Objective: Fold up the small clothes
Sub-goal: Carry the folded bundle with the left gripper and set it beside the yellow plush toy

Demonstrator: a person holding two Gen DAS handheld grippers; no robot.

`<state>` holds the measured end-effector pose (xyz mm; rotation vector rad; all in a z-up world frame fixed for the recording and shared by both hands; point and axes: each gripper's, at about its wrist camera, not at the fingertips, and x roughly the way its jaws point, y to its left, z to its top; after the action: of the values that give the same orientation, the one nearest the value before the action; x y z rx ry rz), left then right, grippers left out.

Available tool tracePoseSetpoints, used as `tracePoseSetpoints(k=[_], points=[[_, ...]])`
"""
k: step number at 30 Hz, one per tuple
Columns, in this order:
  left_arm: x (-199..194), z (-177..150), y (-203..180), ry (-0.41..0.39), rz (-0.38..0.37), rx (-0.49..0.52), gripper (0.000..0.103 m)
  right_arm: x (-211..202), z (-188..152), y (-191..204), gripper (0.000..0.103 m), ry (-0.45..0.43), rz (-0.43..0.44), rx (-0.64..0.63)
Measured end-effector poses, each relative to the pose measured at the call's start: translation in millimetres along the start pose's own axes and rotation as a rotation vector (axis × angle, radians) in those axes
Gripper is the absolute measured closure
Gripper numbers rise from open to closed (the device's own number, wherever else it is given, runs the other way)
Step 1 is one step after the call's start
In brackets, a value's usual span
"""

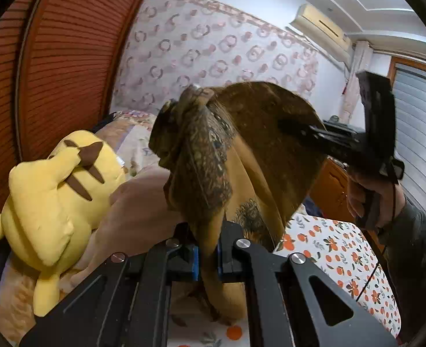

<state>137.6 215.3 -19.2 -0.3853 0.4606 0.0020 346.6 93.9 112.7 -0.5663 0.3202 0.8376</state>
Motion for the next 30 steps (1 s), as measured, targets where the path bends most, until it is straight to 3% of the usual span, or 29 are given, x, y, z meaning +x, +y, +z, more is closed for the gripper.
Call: tracePoseSetpoints(k=[8, 13, 16, 17, 19, 21, 22, 23, 26, 30], points=[[-2.4, -21.7, 15.0, 0.022, 0.043, -0.061, 0.094, 34.9, 8.6, 2.8, 0.092, 0.018, 0.044, -0.052], [-1.9, -25.1, 19.1, 0.052, 0.109, -0.041, 0.094, 65.1, 12.2, 6.5, 0.092, 0.025, 0.089, -0.018], [1.4, -27.2, 22.7, 0.083, 0.146, -0.037, 0.093, 80.7, 4.0, -2.1, 0.086, 0.064, 0.097, 0.045], [1.6, -28.0, 23.1, 0.091, 0.155, -0.027, 0.091, 86.0, 3.3, -7.2, 0.077, 0.073, 0.09, 0.071], [1.3, -28.8, 18.6, 0.101, 0.161, -0.001, 0.083, 93.6, 2.6, -18.1, 0.066, 0.081, 0.06, 0.123], [-5.2, -28.6, 16.2, 0.084, 0.164, 0.018, 0.061, 87.9, -1.0, -31.2, 0.057, 0.064, 0.013, 0.167], [-10.0, -28.3, 16.0, 0.07, 0.165, 0.025, 0.058, 82.7, -2.8, -38.0, 0.055, 0.049, 0.004, 0.188], [-13.6, -28.0, 16.1, 0.06, 0.169, 0.033, 0.052, 78.1, -4.3, -42.9, 0.05, 0.038, 0.012, 0.206], [-24.7, -25.0, 16.9, 0.031, 0.167, 0.049, 0.02, 65.4, -11.8, -50.2, 0.044, 0.018, 0.053, 0.232], [-26.4, -19.5, 11.4, 0.032, 0.205, 0.095, 0.02, 64.6, -33.0, -39.7, 0.037, 0.056, 0.135, 0.218]])
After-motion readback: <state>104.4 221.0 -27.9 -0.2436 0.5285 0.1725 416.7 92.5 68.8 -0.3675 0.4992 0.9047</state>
